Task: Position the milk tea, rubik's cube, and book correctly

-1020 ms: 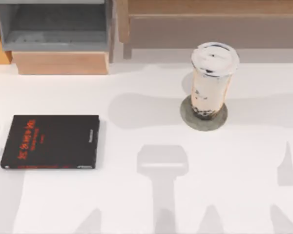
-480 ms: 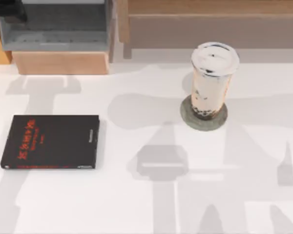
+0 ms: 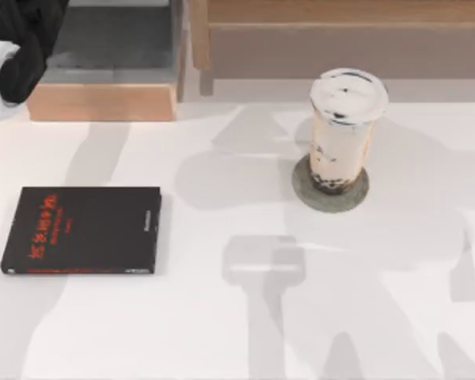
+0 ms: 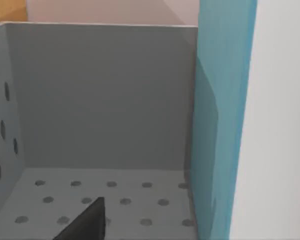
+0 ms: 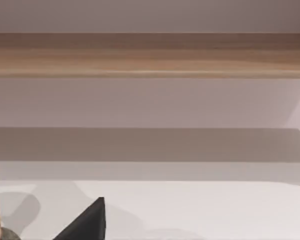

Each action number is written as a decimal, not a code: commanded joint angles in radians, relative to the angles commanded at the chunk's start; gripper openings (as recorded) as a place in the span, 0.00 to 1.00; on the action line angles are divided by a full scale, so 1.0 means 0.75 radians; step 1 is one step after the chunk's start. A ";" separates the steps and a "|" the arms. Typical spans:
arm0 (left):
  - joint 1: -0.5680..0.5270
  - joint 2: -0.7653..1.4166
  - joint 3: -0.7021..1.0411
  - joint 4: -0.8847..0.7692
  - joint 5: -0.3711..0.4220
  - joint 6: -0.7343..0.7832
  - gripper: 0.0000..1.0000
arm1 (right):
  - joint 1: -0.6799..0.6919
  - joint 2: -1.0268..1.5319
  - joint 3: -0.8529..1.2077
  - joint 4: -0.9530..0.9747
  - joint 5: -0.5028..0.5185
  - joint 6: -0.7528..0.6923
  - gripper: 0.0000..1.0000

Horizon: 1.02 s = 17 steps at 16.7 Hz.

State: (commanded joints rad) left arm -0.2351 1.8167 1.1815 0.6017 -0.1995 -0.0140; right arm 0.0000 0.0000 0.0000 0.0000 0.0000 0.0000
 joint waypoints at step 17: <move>-0.008 0.262 0.299 0.009 -0.002 -0.002 1.00 | 0.000 0.000 0.000 0.000 0.000 0.000 1.00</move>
State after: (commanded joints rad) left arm -0.2408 2.0135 1.4056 0.6084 -0.2009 -0.0158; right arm 0.0000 0.0000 0.0000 0.0000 0.0000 0.0000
